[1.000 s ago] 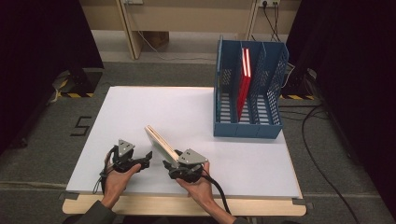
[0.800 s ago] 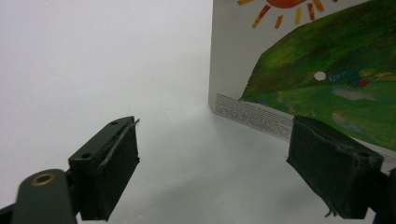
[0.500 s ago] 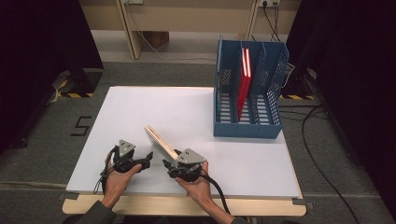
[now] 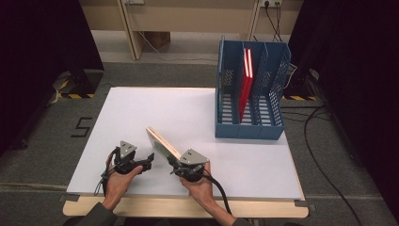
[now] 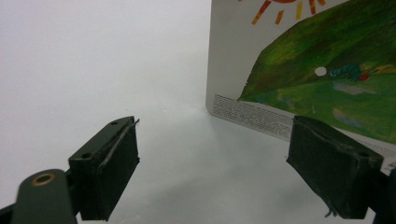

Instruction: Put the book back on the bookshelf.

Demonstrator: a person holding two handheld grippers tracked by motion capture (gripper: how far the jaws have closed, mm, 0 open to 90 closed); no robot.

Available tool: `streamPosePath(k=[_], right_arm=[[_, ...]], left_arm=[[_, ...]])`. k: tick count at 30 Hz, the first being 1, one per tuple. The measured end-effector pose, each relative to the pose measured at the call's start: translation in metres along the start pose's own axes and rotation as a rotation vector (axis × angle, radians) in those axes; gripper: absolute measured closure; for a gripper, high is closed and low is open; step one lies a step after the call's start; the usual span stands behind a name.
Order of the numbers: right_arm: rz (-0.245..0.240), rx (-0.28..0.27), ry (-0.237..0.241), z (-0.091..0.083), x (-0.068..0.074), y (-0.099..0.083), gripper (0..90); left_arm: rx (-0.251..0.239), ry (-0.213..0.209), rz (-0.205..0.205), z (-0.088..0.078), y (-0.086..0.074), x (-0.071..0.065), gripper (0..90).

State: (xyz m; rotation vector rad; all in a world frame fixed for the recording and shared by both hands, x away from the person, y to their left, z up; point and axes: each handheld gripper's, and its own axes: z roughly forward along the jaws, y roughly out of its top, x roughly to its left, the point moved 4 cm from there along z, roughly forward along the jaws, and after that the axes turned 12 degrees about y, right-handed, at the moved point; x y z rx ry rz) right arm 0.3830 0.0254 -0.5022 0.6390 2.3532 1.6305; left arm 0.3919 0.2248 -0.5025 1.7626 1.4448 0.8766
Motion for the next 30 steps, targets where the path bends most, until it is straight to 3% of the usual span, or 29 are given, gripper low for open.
streamPosePath(k=[4,11,30], right_arm=[[0.026,-0.026,0.017,-0.005,-0.005,0.004,75.3],[0.025,-0.056,0.029,-0.014,-0.01,0.015,75.6],[0.032,-0.103,0.009,-0.038,-0.022,0.031,75.6]], left_arm=[[-0.002,-0.001,-0.001,0.0,0.0,0.0,15.5],[-0.002,0.0,-0.003,0.0,0.0,0.0,15.5],[-0.005,-0.003,-0.001,0.0,0.0,0.0,15.5]])
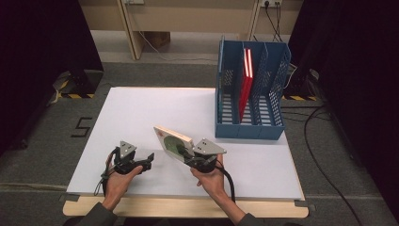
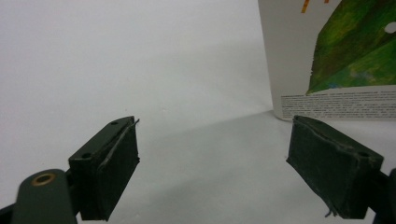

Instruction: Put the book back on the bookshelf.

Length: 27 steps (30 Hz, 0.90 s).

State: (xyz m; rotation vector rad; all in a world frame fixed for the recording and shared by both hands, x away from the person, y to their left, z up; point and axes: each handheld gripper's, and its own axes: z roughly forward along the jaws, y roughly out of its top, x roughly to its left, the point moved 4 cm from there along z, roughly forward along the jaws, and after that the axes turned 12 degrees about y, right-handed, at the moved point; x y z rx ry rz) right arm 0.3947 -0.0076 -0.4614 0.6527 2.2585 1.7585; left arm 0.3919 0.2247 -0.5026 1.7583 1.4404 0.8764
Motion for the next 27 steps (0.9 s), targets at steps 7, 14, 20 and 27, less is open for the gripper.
streamPosePath(k=[7,14,20,27], right_arm=[[-0.008,-0.004,-0.011,-0.008,-0.003,0.005,75.6],[0.001,0.016,-0.004,-0.011,-0.008,0.004,75.5],[0.02,0.051,0.016,-0.019,-0.012,-0.003,75.3],[0.019,0.068,0.034,-0.025,-0.014,-0.011,75.3]], left_arm=[[0.001,0.001,-0.003,0.0,0.0,0.0,15.5],[-0.004,-0.002,-0.002,0.0,0.0,0.0,15.5],[0.0,-0.002,0.002,0.0,0.0,-0.001,15.5],[0.0,-0.004,-0.002,0.0,0.0,-0.001,15.4]])
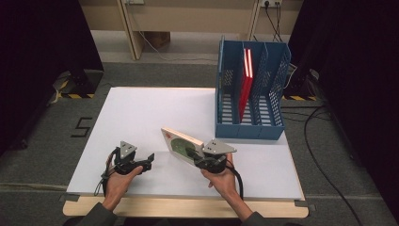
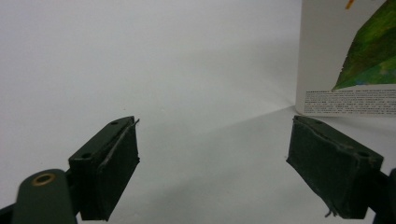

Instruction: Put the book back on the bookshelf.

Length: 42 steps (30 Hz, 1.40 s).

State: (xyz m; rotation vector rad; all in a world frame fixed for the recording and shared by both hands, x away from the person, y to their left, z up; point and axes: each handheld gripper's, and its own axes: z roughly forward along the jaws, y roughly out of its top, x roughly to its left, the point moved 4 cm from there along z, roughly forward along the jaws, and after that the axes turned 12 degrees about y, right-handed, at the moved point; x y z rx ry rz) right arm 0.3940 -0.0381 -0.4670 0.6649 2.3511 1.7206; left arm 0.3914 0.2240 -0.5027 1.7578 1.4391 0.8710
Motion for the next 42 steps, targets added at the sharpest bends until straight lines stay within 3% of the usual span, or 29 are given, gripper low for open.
streamPosePath(k=[6,12,31,36,42], right_arm=[[0.034,-0.039,0.016,-0.003,-0.006,-0.007,75.0],[0.048,-0.036,0.014,-0.004,-0.007,-0.008,74.9],[0.033,-0.025,0.02,0.001,-0.009,-0.012,73.9],[0.01,-0.023,0.027,0.005,-0.006,-0.013,74.5],[-0.003,-0.045,0.02,0.008,-0.005,-0.011,75.1]], left_arm=[[0.001,0.001,0.005,0.0,0.0,-0.001,15.5],[0.003,-0.002,0.008,0.0,0.0,-0.001,15.5],[0.002,-0.004,0.008,0.0,0.0,-0.002,15.5],[0.002,-0.003,0.009,-0.001,0.0,-0.002,15.5],[0.003,-0.006,0.01,-0.001,0.0,-0.002,15.5]])
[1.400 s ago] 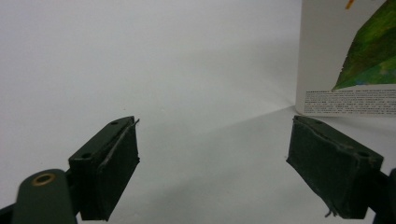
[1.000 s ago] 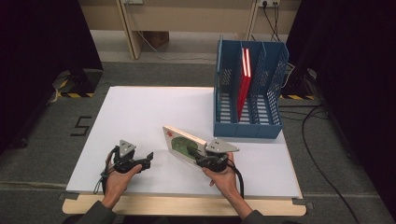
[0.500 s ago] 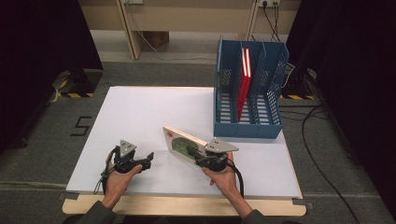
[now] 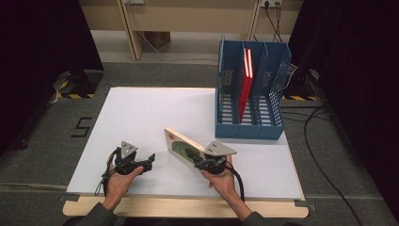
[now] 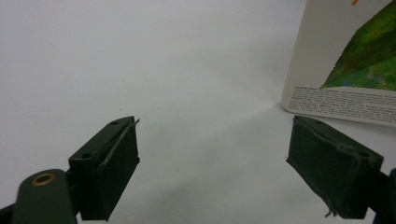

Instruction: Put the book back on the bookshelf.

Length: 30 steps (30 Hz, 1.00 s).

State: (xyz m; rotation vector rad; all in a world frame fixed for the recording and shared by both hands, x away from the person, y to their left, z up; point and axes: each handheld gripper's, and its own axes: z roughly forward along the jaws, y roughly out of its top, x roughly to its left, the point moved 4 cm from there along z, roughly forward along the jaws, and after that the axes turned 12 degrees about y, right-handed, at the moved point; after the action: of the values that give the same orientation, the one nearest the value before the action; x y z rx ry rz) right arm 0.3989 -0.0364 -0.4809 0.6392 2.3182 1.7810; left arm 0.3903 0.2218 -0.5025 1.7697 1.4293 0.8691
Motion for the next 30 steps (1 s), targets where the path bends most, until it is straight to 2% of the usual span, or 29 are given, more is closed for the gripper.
streamPosePath(k=[6,10,17,24,30], right_arm=[[-0.023,-0.019,0.0,0.001,0.003,0.007,75.4],[-0.019,-0.024,0.01,-0.003,0.004,0.011,75.4],[-0.018,-0.041,-0.005,-0.01,-0.001,0.016,75.5],[-0.027,-0.056,-0.022,-0.02,-0.003,0.023,75.5],[-0.045,-0.085,-0.053,-0.037,-0.005,0.034,75.5]], left_arm=[[-0.001,-0.001,0.001,0.0,0.0,0.0,15.5],[-0.001,-0.002,0.0,0.0,0.0,0.0,15.5],[-0.001,-0.003,0.002,0.0,0.0,0.0,15.5],[0.001,0.0,0.001,0.0,0.0,0.0,15.5],[0.0,-0.001,-0.001,0.0,0.0,0.0,15.5]])
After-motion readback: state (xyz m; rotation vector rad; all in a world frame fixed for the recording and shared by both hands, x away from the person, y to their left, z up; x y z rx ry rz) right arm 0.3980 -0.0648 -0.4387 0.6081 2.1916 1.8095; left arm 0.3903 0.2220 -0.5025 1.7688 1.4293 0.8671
